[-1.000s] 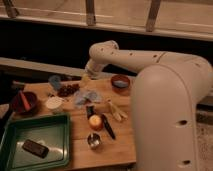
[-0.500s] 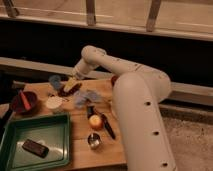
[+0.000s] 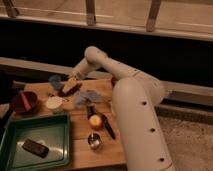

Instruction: Place grapes in paper cup

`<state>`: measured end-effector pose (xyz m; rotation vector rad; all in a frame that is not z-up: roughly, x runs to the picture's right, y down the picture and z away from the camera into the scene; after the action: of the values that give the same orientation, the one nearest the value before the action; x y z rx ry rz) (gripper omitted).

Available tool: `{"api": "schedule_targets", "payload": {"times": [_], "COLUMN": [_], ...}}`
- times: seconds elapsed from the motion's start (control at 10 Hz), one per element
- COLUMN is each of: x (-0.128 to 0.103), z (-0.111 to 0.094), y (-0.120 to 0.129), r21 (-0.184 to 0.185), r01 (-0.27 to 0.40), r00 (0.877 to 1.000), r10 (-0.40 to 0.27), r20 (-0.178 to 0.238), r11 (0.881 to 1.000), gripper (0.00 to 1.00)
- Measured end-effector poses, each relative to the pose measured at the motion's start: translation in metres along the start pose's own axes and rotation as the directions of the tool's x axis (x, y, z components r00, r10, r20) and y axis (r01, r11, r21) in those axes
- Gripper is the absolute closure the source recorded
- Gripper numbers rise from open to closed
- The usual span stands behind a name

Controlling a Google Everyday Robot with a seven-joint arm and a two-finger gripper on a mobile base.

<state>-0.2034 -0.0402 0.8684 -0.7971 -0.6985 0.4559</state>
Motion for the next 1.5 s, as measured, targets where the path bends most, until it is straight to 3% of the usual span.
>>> {"api": "schedule_targets", "payload": {"times": [0.4, 0.7, 0.9, 1.0, 1.3, 1.5], "x": [0.010, 0.007, 0.005, 0.005, 0.010, 0.018], "z": [0.029, 0.052, 0.057, 0.057, 0.061, 0.060], "y": [-0.007, -0.016, -0.021, -0.028, -0.041, -0.054], "r21": [-0.053, -0.080, -0.049, 0.005, 0.097, 0.126], "r01": [-0.003, 0.028, 0.055, 0.072, 0.093, 0.101], "r00": [1.000, 0.999, 0.995, 0.992, 0.985, 0.975], "r10": [0.003, -0.032, -0.058, -0.072, -0.077, -0.073], "r20": [-0.002, -0.042, -0.076, -0.101, -0.157, -0.209], "r11": [0.999, 0.996, 0.997, 0.997, 0.991, 0.987], "gripper": [0.20, 0.20, 0.20, 0.20, 0.20, 0.20]}}
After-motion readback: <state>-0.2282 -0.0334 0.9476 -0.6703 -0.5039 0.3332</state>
